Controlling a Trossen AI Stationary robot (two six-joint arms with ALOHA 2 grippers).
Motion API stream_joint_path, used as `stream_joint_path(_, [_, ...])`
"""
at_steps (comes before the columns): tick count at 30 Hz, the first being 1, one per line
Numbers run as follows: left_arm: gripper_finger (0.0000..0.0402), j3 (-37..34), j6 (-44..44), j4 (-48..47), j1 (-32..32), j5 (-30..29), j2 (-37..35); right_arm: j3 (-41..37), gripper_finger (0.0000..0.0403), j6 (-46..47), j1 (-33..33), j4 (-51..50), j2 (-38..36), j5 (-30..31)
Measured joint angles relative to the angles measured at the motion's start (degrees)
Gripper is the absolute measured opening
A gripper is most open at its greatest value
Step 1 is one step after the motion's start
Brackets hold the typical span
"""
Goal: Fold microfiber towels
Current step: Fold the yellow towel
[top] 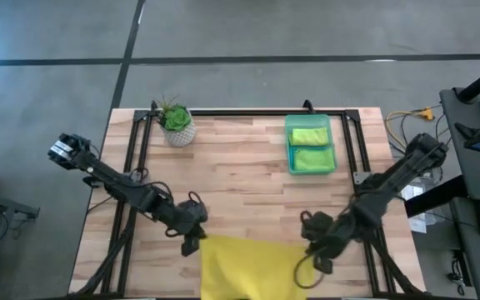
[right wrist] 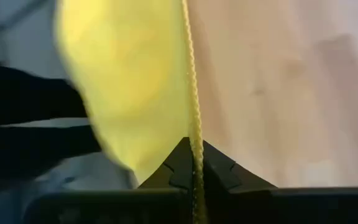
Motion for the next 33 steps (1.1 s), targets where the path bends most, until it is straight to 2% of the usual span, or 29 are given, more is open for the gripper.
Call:
stream_joint_path(5, [0.0000, -5.74, 0.00, 0.14, 2.76, -2.53, 0.51, -4.86, 0.0008, -5.48, -5.67, 0.33, 3.23, 2.18])
stream_joint_path(10, [0.0000, -8.59, 2.83, 0.02, 5.50, -5.25, 0.51, -8.27, 0.0008, -11.87, -12.91, 0.39, 4.73, 2.68])
stream_joint_path(20, [0.0000, -9.99, 11.92, 1.19, 13.00, -8.89, 4.40, -12.88, 0.0008, -19.19, -23.35, 1.56, 5.04, 5.59])
stream_joint_path(27, [0.0000, -9.86, 12.27, 2.18, 18.47, -8.84, 9.83, -14.26, 0.0009, -19.95, -28.78, 2.40, 5.04, 6.76])
stream_joint_path(33, [0.0000, -9.90, 13.06, 2.63, 20.75, -8.15, 10.78, -14.14, 0.0009, -22.32, -31.48, 2.46, 5.04, 6.63])
